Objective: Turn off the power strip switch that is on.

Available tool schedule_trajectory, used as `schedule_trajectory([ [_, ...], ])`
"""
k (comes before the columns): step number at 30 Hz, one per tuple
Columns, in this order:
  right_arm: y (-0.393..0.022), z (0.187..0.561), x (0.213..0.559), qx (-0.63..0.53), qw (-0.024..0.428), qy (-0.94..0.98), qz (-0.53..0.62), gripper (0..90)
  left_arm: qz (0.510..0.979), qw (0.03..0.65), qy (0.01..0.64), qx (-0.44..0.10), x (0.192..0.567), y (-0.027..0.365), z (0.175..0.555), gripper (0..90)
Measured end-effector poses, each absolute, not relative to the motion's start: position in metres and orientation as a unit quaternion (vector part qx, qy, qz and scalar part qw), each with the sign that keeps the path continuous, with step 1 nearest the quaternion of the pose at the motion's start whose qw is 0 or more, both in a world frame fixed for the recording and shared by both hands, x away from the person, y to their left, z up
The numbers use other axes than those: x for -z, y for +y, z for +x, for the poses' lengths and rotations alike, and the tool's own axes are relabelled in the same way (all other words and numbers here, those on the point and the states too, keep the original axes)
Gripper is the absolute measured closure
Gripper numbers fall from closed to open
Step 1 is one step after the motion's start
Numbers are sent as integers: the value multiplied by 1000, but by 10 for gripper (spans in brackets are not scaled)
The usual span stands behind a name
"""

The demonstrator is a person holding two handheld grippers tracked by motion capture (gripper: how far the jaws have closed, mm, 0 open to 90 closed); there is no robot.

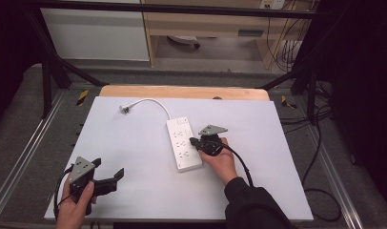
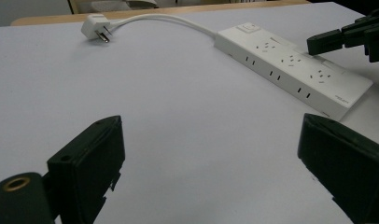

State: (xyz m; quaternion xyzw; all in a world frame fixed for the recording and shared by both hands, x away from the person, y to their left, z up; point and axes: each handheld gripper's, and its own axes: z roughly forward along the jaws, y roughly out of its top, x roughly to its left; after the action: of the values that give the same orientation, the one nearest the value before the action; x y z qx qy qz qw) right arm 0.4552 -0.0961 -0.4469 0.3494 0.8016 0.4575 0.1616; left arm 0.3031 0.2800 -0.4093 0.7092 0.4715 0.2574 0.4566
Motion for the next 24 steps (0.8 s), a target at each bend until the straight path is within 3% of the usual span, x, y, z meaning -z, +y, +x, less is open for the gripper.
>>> schedule_trajectory([
  [24,-92,460,447,-455,155,802,355,900,704,457,480,-256,411,286,301,72],
])
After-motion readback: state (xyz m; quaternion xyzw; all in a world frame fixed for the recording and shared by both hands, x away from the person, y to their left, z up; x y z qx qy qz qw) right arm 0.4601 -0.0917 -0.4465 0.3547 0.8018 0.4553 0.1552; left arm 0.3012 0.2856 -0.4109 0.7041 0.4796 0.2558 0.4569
